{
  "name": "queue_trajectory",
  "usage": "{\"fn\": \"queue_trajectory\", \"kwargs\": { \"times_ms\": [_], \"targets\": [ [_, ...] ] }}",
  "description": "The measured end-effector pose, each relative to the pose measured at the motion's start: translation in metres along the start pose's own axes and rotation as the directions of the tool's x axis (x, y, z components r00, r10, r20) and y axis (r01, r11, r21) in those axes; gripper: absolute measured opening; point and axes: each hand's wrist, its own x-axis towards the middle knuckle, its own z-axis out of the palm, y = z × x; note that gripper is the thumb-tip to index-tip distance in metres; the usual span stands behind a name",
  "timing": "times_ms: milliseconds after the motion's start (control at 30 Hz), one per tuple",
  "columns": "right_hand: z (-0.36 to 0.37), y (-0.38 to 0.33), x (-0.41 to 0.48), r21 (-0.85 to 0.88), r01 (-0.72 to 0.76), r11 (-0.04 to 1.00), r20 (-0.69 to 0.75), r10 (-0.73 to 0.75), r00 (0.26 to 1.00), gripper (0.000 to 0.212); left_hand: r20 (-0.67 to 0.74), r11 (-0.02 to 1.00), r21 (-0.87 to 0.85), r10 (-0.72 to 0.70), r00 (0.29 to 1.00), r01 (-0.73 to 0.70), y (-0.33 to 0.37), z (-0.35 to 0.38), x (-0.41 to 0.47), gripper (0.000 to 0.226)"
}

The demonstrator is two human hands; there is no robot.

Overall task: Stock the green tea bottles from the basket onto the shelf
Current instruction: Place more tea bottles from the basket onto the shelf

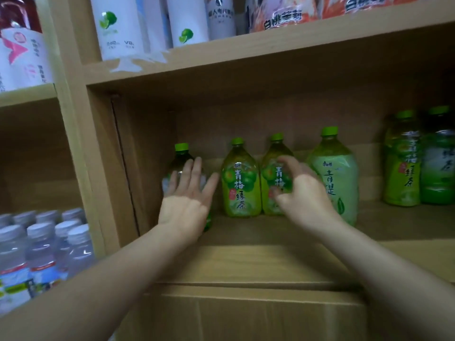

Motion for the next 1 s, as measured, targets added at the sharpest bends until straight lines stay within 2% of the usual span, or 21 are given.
{"fn": "queue_trajectory", "kwargs": {
  "times_ms": [67, 133, 233, 333, 400, 500, 600, 667, 733, 867, 933, 1000],
  "targets": [
    [-0.022, 0.017, 0.005, -0.078, -0.075, 0.994, -0.156, 0.062, 0.986, 0.078, -0.080, 0.985, -0.148, 0.081, 0.994, -0.092, 0.026, -0.002, 0.004, 0.080],
    [-0.039, 0.034, 0.008, -0.084, -0.160, 0.984, -0.222, 0.138, 0.965, 0.094, -0.086, 0.952, -0.299, 0.036, 0.996, -0.060, 0.055, -0.005, 0.012, 0.088],
    [-0.049, 0.063, 0.014, -0.094, -0.252, 0.963, -0.134, 0.239, 0.962, 0.112, 0.010, 0.875, -0.477, -0.092, 0.996, 0.086, 0.086, -0.002, 0.025, 0.097],
    [-0.047, 0.088, 0.022, -0.020, -0.273, 0.962, -0.003, 0.273, 0.962, 0.124, 0.064, 0.892, -0.437, -0.103, 0.993, 0.120, 0.105, 0.001, 0.036, 0.100],
    [-0.052, 0.104, 0.028, 0.030, -0.252, 0.967, 0.026, 0.251, 0.968, 0.123, 0.018, 0.895, -0.433, -0.110, 0.994, 0.107, 0.117, -0.004, 0.046, 0.099],
    [-0.066, 0.126, 0.037, 0.192, -0.235, 0.953, 0.153, 0.208, 0.966, 0.122, -0.021, 0.877, -0.464, -0.156, 0.988, 0.128, 0.129, -0.011, 0.058, 0.095],
    [-0.067, 0.143, 0.047, 0.305, -0.204, 0.930, 0.206, 0.145, 0.968, 0.116, 0.010, 0.845, -0.486, -0.250, 0.968, 0.223, 0.125, -0.006, 0.059, 0.100],
    [-0.062, 0.145, 0.051, 0.322, -0.195, 0.926, 0.204, 0.134, 0.970, 0.110, 0.062, 0.786, -0.531, -0.336, 0.940, 0.317, 0.118, 0.000, 0.060, 0.107],
    [-0.053, 0.147, 0.053, 0.280, -0.191, 0.941, 0.137, 0.158, 0.978, 0.107, 0.117, 0.710, -0.589, -0.398, 0.910, 0.386, 0.109, 0.007, 0.062, 0.113],
    [-0.044, 0.149, 0.059, 0.174, -0.214, 0.961, 0.044, 0.210, 0.977, 0.106, 0.193, 0.572, -0.709, -0.407, 0.893, 0.414, 0.098, 0.022, 0.066, 0.119],
    [-0.043, 0.149, 0.063, 0.124, -0.208, 0.970, 0.039, 0.204, 0.978, 0.106, 0.187, 0.566, -0.715, -0.410, 0.893, 0.409, 0.098, 0.025, 0.070, 0.120],
    [-0.043, 0.144, 0.065, 0.047, -0.208, 0.977, 0.029, 0.207, 0.978, 0.103, 0.185, 0.604, -0.683, -0.401, 0.897, 0.411, 0.102, 0.024, 0.074, 0.118]
  ]
}}
